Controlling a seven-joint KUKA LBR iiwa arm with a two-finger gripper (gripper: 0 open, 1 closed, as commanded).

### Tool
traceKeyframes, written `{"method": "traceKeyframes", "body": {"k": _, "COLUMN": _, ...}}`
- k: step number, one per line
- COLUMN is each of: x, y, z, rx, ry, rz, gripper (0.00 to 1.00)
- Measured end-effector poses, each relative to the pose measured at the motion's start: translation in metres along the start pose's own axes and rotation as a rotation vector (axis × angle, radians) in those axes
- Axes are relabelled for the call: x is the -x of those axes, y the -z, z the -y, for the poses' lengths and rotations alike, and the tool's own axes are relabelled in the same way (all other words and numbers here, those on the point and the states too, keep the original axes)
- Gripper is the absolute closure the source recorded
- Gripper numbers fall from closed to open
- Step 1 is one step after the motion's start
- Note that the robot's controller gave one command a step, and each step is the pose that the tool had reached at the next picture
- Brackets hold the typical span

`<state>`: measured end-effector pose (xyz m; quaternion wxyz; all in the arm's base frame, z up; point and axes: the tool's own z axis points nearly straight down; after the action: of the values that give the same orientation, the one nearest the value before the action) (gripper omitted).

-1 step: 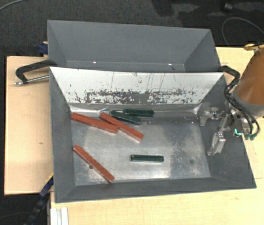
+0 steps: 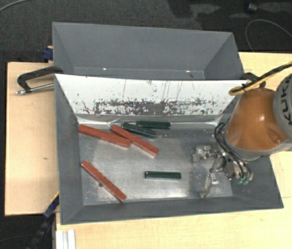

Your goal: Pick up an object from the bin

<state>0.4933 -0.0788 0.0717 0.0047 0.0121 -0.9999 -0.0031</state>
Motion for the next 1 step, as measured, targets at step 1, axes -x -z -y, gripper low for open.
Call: {"method": "traceKeyframes", "body": {"k": 1, "x": 0.0071, "y": -0.0018, "z": -0.0772, "rx": -0.004, "ry": 0.218, "rz": 0.008, "gripper": 0.0}}
